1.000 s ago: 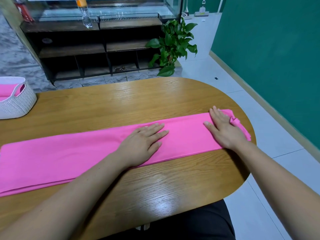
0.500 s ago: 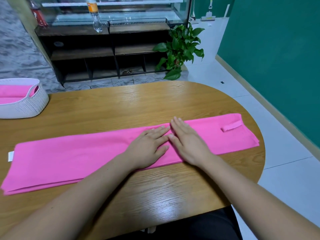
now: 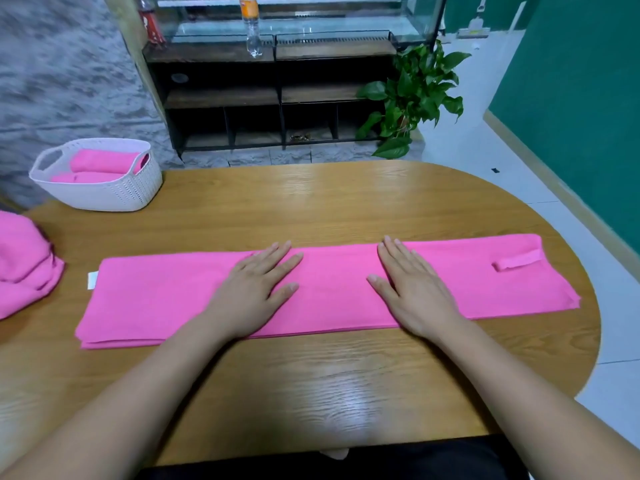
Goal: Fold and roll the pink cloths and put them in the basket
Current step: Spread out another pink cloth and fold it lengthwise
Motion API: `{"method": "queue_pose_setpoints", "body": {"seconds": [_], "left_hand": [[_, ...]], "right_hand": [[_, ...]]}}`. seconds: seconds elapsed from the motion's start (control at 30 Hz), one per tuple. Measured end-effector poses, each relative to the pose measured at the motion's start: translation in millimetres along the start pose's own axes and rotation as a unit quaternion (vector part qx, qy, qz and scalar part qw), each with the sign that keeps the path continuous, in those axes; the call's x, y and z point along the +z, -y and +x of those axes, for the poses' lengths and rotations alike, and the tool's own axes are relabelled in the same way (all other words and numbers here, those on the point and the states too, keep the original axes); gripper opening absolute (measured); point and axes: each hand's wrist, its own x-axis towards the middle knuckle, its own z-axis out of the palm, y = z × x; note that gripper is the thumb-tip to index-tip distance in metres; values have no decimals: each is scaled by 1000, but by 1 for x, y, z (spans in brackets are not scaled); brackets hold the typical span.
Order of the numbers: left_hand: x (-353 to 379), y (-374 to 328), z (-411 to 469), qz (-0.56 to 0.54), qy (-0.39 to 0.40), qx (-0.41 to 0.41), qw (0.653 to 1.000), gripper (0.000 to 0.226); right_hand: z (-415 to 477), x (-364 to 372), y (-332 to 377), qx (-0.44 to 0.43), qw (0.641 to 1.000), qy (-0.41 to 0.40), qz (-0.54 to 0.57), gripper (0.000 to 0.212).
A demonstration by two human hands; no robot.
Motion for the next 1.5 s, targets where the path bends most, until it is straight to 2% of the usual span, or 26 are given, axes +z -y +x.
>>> {"method": "queue_pose_setpoints", "body": {"seconds": [0.4, 0.6, 0.7, 0.83, 1.0, 1.13, 1.3, 1.5], "left_hand": [[-20, 101, -66, -3, -33, -118, 992, 67], [-25, 122, -82, -7, -40, -132, 990, 64], [-27, 126, -88, -7, -44, -134, 990, 61], [-28, 129, -93, -14, -50, -135, 990, 61], [-27, 133, -94, -13, -50, -138, 989, 62], [-31, 141, -94, -14, -47, -169, 984, 65], [-33, 142, -91, -11, -44, -187, 981, 68], [-34, 146, -95, -20, -45, -176, 983, 67]], "right_hand": [[57, -2, -13, -62, 998, 17, 18, 79], [109, -6, -17, -105, 994, 29, 19, 69], [121, -5, -14, -99, 995, 30, -6, 67], [101, -4, 6, -48, 998, -8, -30, 75], [43, 12, 46, -57, 997, 49, -16, 86], [44, 9, 45, -80, 993, 84, -16, 94], [75, 6, 36, -110, 988, 105, -20, 85], [132, -14, 41, -59, 989, 137, 23, 66]]}}
